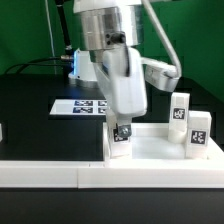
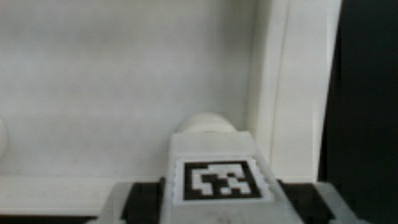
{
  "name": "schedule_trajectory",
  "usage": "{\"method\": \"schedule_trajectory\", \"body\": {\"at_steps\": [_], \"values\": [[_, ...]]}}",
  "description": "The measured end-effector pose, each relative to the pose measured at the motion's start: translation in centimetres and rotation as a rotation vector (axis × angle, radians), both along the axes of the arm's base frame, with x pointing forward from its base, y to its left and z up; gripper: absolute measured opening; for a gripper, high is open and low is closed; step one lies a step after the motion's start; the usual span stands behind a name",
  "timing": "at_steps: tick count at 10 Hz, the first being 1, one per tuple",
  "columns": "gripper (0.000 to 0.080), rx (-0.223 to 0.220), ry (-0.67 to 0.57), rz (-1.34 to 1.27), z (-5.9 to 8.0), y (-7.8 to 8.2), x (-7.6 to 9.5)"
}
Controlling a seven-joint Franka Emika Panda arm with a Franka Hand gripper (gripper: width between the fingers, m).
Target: Assemble square table
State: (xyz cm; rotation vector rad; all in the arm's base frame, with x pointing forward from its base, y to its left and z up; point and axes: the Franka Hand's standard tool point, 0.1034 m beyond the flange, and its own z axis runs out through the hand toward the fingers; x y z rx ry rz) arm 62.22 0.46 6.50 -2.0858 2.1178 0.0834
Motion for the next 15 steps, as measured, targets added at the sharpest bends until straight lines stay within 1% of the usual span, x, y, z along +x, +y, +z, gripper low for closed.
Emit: {"method": "schedule_trajectory", "body": {"at_steps": [1, 2, 4, 5, 6, 7, 8, 9, 11, 12, 13, 14, 15], "values": [[0.0290, 0.034, 0.011, -0.156, -0.04, 0.09, 0.03], [0.0290, 0.051, 0.017, -0.218, -0.04, -0.05, 0.04], [0.0290, 0.052, 0.022, -0.246, -0.05, -0.01, 0.04], [0.0448, 0.050, 0.019, -0.226, -0.06, -0.03, 0.04], [0.0573, 0.050, 0.018, -0.222, -0.07, 0.00, 0.04], [0.0573, 0.023, -0.028, -0.075, -0.14, -0.15, 0.18], [0.0634, -0.017, -0.087, 0.157, -0.29, -0.22, 0.16], [0.0645, -0.030, -0.114, 0.322, -0.26, 0.19, 0.06], [0.0649, -0.040, -0.122, 0.388, -0.32, -0.01, 0.05], [0.0649, -0.055, -0.133, 0.485, -0.32, -0.12, 0.04], [0.0649, -0.074, -0.147, 0.620, -0.36, -0.31, -0.01], [0.0649, -0.100, -0.164, 0.800, -0.36, -0.62, -0.02], [0.0649, -0.130, -0.187, 1.009, -0.15, -0.60, 0.26]]}}
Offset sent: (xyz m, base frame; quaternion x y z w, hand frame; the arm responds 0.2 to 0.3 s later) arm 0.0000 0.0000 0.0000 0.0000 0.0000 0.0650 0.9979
